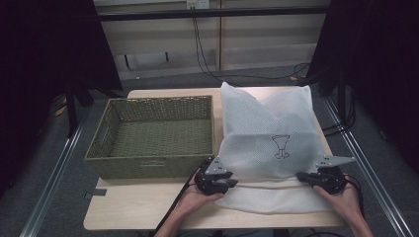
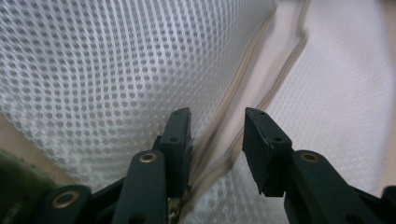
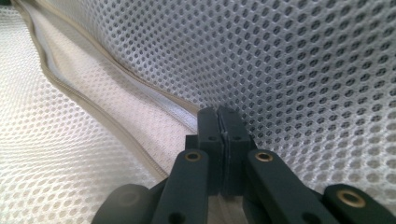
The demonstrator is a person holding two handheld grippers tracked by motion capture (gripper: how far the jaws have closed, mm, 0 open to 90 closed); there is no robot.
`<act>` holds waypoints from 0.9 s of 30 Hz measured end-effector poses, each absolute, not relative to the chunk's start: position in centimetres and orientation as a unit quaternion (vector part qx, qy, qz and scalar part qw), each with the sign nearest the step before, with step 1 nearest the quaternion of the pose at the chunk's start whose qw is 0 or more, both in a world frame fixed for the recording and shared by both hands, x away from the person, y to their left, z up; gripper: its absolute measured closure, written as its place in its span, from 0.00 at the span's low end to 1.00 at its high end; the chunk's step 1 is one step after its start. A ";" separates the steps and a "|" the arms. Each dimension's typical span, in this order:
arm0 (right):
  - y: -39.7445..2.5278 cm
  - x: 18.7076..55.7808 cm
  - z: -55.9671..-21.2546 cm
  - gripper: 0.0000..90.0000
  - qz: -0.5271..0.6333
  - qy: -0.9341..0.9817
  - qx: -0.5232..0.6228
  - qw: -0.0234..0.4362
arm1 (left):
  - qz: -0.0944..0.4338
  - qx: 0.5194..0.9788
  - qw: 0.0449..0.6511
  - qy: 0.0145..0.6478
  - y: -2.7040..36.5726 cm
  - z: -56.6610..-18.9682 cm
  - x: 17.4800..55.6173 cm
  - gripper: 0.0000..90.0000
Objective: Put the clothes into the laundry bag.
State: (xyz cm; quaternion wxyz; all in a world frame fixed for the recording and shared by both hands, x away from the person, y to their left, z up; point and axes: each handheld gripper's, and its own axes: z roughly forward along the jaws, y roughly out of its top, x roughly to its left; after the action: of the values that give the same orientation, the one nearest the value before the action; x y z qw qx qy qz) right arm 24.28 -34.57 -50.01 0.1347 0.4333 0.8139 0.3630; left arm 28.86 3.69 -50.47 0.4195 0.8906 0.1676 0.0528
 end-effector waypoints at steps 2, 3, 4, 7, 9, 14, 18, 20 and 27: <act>-34.7 24.6 -50.1 0.99 0.364 0.812 0.436 0.136 | 0.046 0.889 0.422 0.171 3.8 -50.6 28.9 0.67; -34.8 24.8 -50.1 0.99 0.364 0.811 0.437 0.138 | 0.040 0.888 0.424 0.175 3.8 -50.7 29.0 0.67; -34.8 25.0 -50.1 0.99 0.364 0.810 0.437 0.143 | 0.038 0.887 0.425 0.174 3.9 -50.7 29.0 0.67; -34.6 25.5 -50.1 0.99 0.355 0.812 0.436 0.155 | 0.044 0.891 0.417 0.173 4.0 -50.6 28.7 0.69; -34.4 25.8 -50.0 0.99 0.349 0.815 0.434 0.161 | 0.047 0.890 0.418 0.174 4.0 -50.6 28.5 0.71; -34.4 25.6 -50.1 0.98 0.355 0.812 0.435 0.163 | 0.044 0.889 0.420 0.179 4.1 -50.6 28.4 0.76; -34.8 24.8 -49.9 0.92 0.374 0.802 0.444 0.143 | 0.041 0.887 0.425 0.177 4.2 -50.7 28.3 0.87; -35.0 24.3 -49.7 0.86 0.381 0.798 0.445 0.140 | 0.040 0.889 0.421 0.177 4.1 -50.6 28.3 0.89; -35.1 22.7 -49.3 0.85 0.383 0.801 0.442 0.130 | 0.022 0.885 0.426 0.188 4.1 -50.6 28.2 0.90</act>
State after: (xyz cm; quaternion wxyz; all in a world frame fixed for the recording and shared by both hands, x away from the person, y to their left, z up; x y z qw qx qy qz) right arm 22.73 -35.05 -49.26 0.1302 0.4417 0.8006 0.3833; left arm 28.25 4.12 -50.63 0.4265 0.8845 0.1877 0.0224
